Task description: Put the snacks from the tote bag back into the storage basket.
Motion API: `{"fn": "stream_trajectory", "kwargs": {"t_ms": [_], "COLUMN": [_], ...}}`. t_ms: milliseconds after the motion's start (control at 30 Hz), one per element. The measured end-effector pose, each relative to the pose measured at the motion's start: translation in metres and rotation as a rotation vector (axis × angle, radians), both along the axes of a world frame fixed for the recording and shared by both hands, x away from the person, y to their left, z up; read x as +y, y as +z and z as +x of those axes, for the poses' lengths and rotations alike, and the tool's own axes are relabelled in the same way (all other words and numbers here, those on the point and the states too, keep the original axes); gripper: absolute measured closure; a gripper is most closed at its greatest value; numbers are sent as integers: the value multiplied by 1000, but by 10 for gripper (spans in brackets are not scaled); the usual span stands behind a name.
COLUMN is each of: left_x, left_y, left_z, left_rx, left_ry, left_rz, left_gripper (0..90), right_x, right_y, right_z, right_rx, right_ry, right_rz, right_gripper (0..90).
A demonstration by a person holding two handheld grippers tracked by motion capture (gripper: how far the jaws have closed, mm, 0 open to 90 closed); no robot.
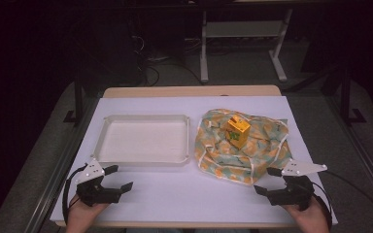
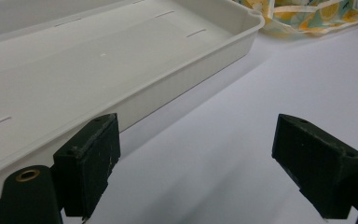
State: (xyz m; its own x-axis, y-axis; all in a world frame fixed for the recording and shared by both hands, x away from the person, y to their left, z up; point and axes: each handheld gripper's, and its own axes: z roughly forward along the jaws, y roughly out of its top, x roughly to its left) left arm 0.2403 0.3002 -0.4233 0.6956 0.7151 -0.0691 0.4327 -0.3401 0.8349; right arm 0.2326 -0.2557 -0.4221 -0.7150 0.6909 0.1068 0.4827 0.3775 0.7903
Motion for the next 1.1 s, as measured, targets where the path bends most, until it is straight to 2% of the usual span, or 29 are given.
{"fn": "stream_trajectory", "kwargs": {"t_ms": [733,1000,1100], "left_x": [2,2,2], "left_y": [-1,0,-1], "left_z": [2,1,1], "left_rx": [3,3,3], "left_ry": [-4,-3,0], "left_rz": [8,9,5], "left_gripper": [147,147,147], "right_x": [1,2,3], "right_y": [2,3,3], "right_z": [-2,-2,-1], "right_rx": [-6,-2,12], "right_ry": [-3,-2,-9], "right_rz": [-11,-18,-24], "right_gripper": [190,186,177]}}
